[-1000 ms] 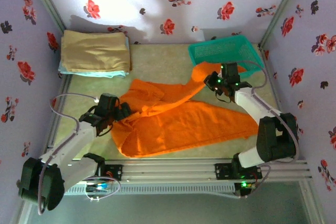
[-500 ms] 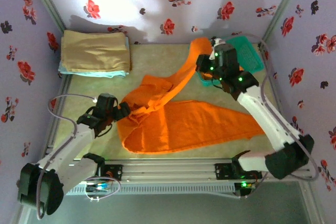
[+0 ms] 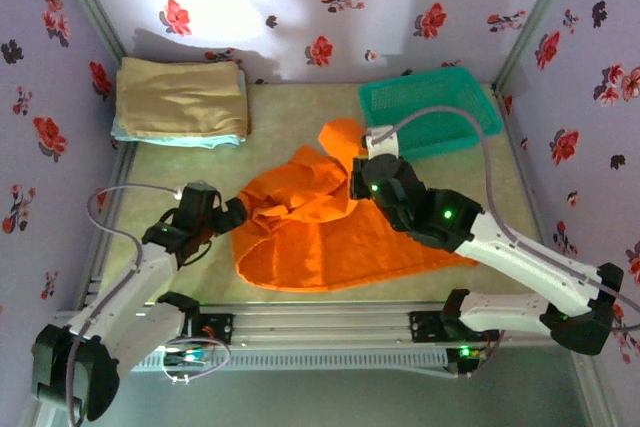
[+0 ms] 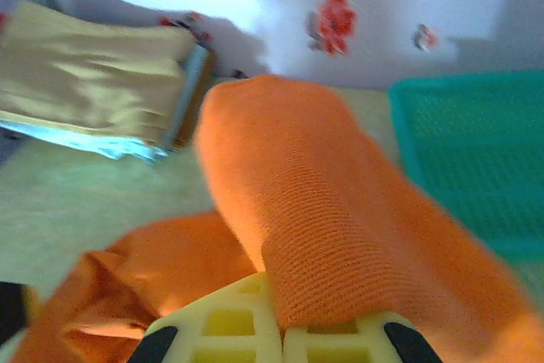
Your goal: Fold and stack the trousers
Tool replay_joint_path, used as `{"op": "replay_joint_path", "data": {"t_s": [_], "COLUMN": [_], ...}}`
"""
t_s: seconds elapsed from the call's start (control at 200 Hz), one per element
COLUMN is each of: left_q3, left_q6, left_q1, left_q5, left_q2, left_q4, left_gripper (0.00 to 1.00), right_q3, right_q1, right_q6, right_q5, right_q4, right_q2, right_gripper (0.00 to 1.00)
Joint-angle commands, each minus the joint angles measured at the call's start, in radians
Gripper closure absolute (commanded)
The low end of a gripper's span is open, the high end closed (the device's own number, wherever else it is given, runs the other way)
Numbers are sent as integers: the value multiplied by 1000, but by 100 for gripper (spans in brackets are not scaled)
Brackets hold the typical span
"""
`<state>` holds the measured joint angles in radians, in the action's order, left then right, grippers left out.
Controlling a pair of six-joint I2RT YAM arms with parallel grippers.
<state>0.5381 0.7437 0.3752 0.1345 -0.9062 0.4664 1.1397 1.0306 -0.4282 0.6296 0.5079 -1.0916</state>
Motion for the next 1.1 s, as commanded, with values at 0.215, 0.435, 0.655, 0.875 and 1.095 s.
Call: {"op": "replay_joint_path", "data": {"t_s": [0.215,0.435,0.655,0.875,1.095], "left_q3": [279,477,741,923,921], "left_q6": [-135,-239,-370,-443,-467], "left_q1": [282,483,537,583,590], "left_q5": [205,316,335,381,363], "left_q2": [-141,-447,-713,-918,-977], "left_q4": [230,235,212,256,242], "left_gripper": [0,7,15,14,7], "right_q3": [-349,-361,-366,-407,-445], "right_q1": [-16,-77,-137,-258,-356], "right_q6": [-386,-353,-282,-248,-221], "right_q5": [211,204,152,19,-81], "right_q4": [272,361,297,233,187], "right_q2": [235,410,391,365,370], "right_gripper": [62,51,45,41,40]}}
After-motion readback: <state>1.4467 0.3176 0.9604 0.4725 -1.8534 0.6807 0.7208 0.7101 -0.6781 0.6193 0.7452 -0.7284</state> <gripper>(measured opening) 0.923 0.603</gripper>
